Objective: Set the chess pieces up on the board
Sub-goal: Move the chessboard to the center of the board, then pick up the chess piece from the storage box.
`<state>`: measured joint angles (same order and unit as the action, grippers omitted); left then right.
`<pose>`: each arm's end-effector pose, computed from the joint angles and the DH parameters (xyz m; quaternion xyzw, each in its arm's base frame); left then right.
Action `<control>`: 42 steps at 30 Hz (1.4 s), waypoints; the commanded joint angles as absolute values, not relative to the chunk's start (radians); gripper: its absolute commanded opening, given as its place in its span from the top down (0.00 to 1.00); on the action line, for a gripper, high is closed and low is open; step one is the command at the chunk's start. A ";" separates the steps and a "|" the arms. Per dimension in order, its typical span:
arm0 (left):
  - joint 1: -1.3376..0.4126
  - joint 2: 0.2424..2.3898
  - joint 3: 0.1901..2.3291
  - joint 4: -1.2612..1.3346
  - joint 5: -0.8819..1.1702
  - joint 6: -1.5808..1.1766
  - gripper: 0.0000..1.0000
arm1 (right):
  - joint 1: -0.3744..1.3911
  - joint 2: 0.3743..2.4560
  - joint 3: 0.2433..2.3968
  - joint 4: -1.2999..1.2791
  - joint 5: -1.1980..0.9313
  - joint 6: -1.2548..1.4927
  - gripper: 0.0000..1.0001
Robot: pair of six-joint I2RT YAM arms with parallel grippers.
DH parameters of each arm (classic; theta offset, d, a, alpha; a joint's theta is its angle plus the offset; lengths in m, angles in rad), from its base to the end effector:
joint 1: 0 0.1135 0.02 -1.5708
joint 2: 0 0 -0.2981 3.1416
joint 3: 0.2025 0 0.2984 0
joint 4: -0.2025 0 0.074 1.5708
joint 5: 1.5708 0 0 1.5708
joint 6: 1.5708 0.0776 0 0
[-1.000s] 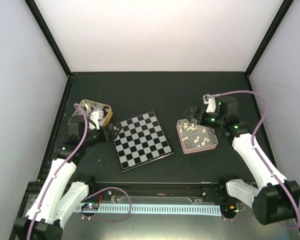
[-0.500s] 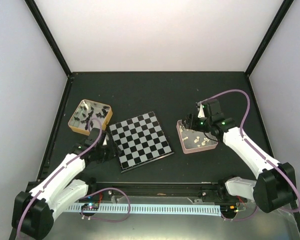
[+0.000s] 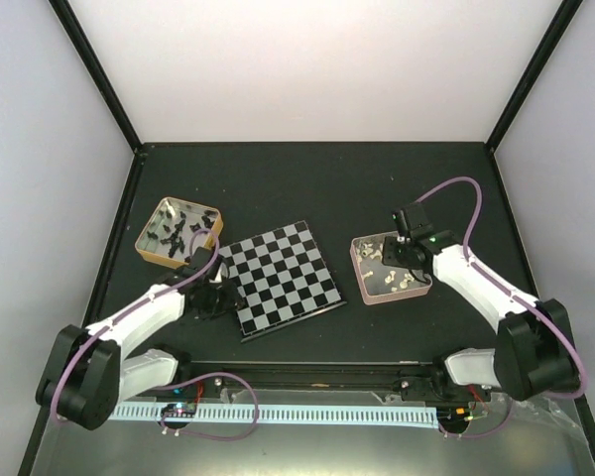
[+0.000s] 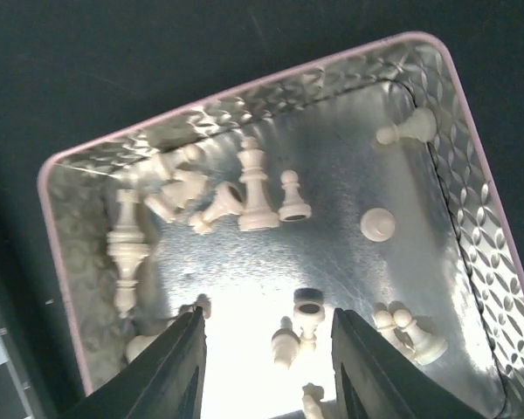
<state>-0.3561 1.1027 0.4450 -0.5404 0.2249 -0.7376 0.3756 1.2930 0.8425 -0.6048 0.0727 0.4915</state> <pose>0.1889 -0.0887 0.1090 -0.1647 0.9627 -0.1899 0.0999 0.2832 0.1056 0.1952 0.0652 0.9642 0.0751 0.2459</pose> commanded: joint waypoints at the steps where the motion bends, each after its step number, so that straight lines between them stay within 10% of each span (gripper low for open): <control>1: -0.365 1.159 0.499 -0.451 0.263 -0.691 0.56 | 0.379 1.354 0.843 -0.625 0.204 0.475 0.62; 21: -0.365 1.345 0.637 -0.362 0.235 -0.620 0.65 | 0.293 1.582 0.886 -0.535 0.252 0.499 0.75; 42: -0.365 1.260 0.635 -0.395 0.191 -0.598 0.53 | 0.272 1.676 0.955 -0.522 0.272 0.498 0.82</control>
<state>-0.3603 1.3014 0.6022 -0.3927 0.2161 -0.6178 0.2779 1.6562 0.9249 -0.5365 0.2413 0.4957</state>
